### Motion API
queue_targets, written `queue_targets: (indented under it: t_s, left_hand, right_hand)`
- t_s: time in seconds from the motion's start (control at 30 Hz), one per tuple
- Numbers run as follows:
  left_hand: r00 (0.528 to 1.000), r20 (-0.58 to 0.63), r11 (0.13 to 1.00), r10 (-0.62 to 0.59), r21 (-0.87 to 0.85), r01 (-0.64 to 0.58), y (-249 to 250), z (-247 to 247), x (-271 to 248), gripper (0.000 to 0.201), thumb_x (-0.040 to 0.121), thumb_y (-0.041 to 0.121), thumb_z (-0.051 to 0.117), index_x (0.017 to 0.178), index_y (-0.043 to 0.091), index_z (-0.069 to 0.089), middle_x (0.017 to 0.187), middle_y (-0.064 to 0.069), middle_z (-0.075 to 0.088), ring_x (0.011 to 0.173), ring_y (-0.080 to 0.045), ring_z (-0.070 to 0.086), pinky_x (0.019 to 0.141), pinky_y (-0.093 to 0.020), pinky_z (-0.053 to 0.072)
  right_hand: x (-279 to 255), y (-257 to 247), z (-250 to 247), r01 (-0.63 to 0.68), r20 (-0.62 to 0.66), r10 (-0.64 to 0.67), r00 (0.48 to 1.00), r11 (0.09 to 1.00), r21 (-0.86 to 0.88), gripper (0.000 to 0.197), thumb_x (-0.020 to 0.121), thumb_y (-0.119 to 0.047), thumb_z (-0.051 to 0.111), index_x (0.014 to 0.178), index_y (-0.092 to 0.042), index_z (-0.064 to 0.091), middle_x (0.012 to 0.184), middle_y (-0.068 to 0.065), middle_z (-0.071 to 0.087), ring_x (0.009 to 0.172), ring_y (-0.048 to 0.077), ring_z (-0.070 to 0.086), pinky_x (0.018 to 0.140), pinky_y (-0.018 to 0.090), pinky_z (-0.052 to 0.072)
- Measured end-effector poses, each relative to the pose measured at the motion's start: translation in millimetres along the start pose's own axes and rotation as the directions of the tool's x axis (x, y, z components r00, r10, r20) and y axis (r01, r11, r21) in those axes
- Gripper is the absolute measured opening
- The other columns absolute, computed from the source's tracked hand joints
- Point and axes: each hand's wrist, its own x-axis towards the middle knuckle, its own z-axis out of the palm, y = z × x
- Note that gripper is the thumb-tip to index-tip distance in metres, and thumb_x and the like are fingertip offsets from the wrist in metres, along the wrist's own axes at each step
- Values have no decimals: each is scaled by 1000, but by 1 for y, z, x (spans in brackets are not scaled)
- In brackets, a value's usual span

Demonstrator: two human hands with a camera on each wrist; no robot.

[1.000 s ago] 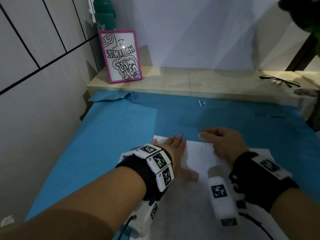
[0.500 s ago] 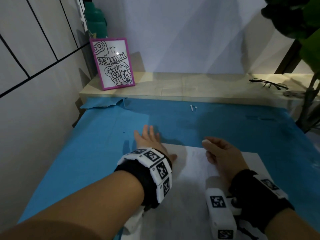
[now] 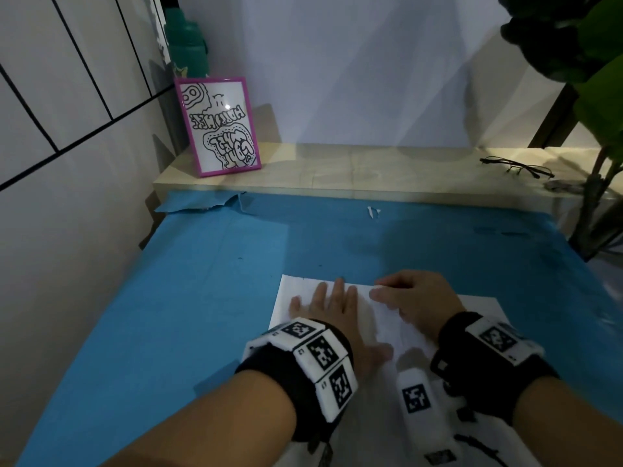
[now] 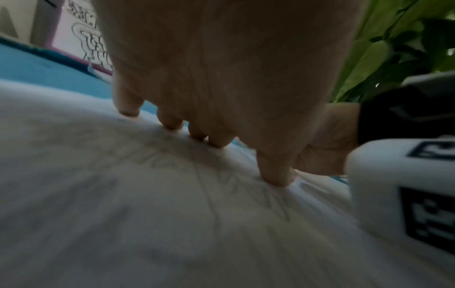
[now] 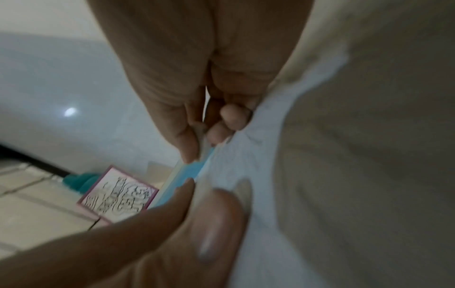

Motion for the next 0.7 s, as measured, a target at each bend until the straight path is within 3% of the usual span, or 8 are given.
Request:
queue_targets:
  t_s: [0.1, 0.2, 0.27, 0.37, 0.43, 0.5, 0.63, 0.7]
  left_hand:
    - [1000, -14, 1000, -8, -11, 8, -5, 2, 4, 114, 77, 79, 42, 150, 14, -17, 157, 1, -23, 146, -19, -13, 117, -50, 1]
    - [1000, -20, 1000, 4, -17, -5, -6, -1, 4, 122, 71, 82, 47, 150, 14, -16, 158, 1, -21, 147, -19, -10, 117, -50, 4]
    - [1000, -21, 1000, 4, -12, -4, -5, -1, 4, 121, 71, 82, 48, 150, 14, -15, 158, 1, -20, 147, -19, -10, 117, -51, 5]
    - [1000, -27, 1000, 7, 8, -7, -5, -2, 6, 120, 72, 82, 46, 150, 14, -14, 158, 0, -19, 147, -21, -10, 115, -54, 7]
    - [999, -31, 1000, 11, 0, -11, -6, -1, 8, 122, 70, 83, 47, 150, 14, -14, 159, 0, -18, 147, -21, -9, 115, -54, 6]
    - [999, -32, 1000, 5, -5, -5, -6, 2, 7, 123, 69, 84, 48, 150, 14, -14, 159, 1, -18, 147, -21, -8, 115, -54, 6]
    - [999, -36, 1000, 5, -7, -5, -7, 1, 9, 122, 70, 83, 48, 150, 15, -15, 158, 1, -19, 147, -21, -9, 114, -54, 5]
    - [999, -37, 1000, 8, -12, -8, -7, 1, 9, 122, 71, 82, 48, 150, 15, -15, 158, 1, -19, 147, -21, -9, 114, -54, 5]
  right_hand:
    - [3, -12, -6, 75, 129, -34, 991, 939, -335, 8, 72, -20, 78, 77, -16, 73, 82, -4, 69, 74, 6, 60, 57, 9, 41]
    - [18, -23, -12, 75, 78, -44, 996, 883, -463, 13, 73, -18, 76, 83, -10, 76, 86, 4, 72, 71, 9, 58, 53, 8, 38]
    - [23, -29, -10, 98, 106, -51, 993, 857, -506, 11, 72, -17, 76, 80, -9, 75, 87, 7, 73, 72, 12, 58, 53, 12, 39]
    - [19, -33, 0, 153, 259, -4, 966, 814, -560, 13, 74, -18, 74, 76, -5, 74, 82, 9, 71, 71, 16, 60, 56, 17, 44]
    - [23, -33, -2, 145, 221, -18, 975, 805, -575, 13, 74, -17, 74, 81, -6, 75, 87, 10, 72, 77, 17, 63, 61, 20, 47]
    - [27, -38, -5, 135, 159, -52, 986, 806, -576, 11, 72, -15, 75, 81, -9, 76, 87, 8, 73, 76, 14, 61, 58, 17, 44]
    - [22, -37, -4, 150, 260, 1, 966, 813, -562, 7, 69, -18, 78, 72, -13, 75, 85, 6, 73, 76, 13, 62, 60, 20, 45]
    - [24, -34, -7, 130, 206, -11, 978, 810, -572, 9, 70, -19, 78, 76, -12, 76, 85, 6, 73, 73, 12, 60, 57, 16, 43]
